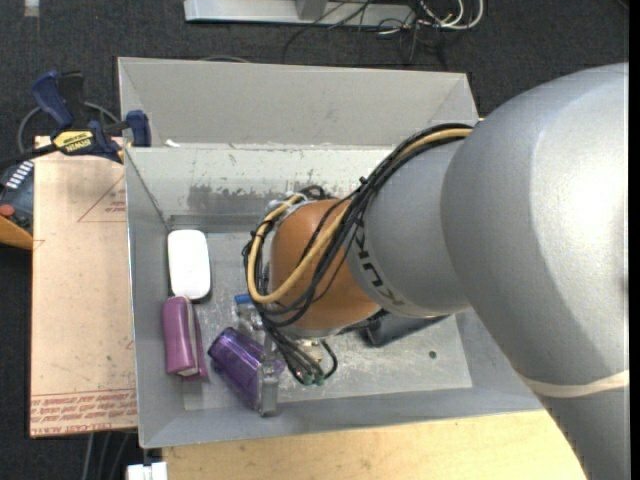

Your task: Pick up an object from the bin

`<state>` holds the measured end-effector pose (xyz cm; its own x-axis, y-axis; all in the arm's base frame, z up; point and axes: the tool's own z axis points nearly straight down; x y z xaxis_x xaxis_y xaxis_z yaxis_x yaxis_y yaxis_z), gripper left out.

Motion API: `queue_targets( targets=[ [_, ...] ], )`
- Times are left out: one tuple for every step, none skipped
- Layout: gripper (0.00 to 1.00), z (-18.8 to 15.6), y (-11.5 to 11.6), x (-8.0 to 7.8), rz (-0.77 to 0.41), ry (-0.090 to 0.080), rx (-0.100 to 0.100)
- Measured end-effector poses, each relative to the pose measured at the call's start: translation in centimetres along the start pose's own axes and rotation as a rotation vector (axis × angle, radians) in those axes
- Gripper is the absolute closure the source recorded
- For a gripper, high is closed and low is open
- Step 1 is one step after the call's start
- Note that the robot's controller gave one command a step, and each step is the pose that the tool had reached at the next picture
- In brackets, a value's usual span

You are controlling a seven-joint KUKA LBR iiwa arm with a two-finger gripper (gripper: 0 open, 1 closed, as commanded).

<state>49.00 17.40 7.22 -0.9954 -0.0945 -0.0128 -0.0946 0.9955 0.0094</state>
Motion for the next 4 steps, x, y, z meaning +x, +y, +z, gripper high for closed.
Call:
queue_targets(
  targets=[
    [1.00,0.11,0.08,0.67,0.029,0.013,0.006],
    [1.00,0.11,0.07,0.67,0.030,0.013,0.006],
    [1.00,0.11,0.06,0.58,0.016,0.012,0.008],
    [1.00,0.09,-0.11,0.49,-0.014,0.009,0.007]
  ],
)
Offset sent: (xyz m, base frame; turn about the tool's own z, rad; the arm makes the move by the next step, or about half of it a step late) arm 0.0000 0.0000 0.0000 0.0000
